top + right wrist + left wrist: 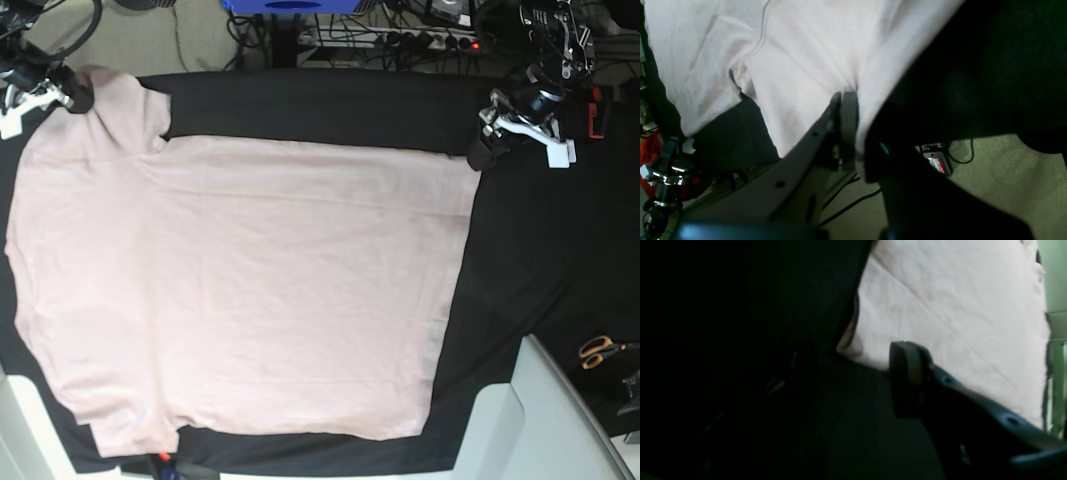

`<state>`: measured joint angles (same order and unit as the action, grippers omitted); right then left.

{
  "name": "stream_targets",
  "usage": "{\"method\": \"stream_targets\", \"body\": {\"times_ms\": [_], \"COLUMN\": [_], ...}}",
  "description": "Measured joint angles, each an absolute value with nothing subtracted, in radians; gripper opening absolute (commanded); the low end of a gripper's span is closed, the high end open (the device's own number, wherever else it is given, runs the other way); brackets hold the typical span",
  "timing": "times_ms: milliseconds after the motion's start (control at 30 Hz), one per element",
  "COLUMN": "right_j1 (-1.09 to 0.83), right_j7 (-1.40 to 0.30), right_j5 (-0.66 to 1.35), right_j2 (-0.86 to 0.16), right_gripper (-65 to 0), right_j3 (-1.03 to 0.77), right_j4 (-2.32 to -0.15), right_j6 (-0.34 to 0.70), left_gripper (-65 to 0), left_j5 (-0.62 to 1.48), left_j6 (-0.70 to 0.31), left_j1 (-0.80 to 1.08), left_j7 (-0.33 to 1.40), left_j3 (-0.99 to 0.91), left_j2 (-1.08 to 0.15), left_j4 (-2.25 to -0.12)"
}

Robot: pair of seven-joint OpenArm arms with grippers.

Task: Fold the T-shirt properly
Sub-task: 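Close both grippers on the shirt's edge corners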

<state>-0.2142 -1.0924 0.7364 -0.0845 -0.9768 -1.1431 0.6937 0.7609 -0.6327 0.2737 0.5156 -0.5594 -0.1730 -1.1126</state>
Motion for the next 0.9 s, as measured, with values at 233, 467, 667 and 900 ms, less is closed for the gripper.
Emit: {"method": "stream_targets", "body": {"times_ms": [233, 467, 667, 900], "right_j1": [-0.214, -0.214, -0.214, -0.214], "right_j7": [-1.092, -1.092, -1.092, -1.092], "right_j5": [0.736, 0.736, 0.736, 0.737], "right_j2": [-0.083, -0.083, -0.083, -0.083], "right_gripper": [-64.4, -64.4, -64.4, -64.5], "right_j3": [-0.977, -0.977, -0.977, -0.977], "right_j4": [-1.143, -1.143, -1.143, -1.143], "right_j6": [0.694, 0.693, 0.694, 0.694], "left_gripper": [-30.6, -32.1, -59.9, -65.0], "left_j5": [0.76, 0.754, 0.738, 0.735], "left_j6": [-0.63, -0.63, -0.625, -0.618], "left_j1": [0.238, 0.216, 0.216, 0.216], "left_j7": [0.513, 0.516, 0.528, 0.535], "left_j3": [-0.486, -0.453, -0.45, -0.448], "left_j2": [-0.17, -0.16, -0.15, -0.15], "left_j4": [-1.103, -1.102, -1.098, -1.096]}}
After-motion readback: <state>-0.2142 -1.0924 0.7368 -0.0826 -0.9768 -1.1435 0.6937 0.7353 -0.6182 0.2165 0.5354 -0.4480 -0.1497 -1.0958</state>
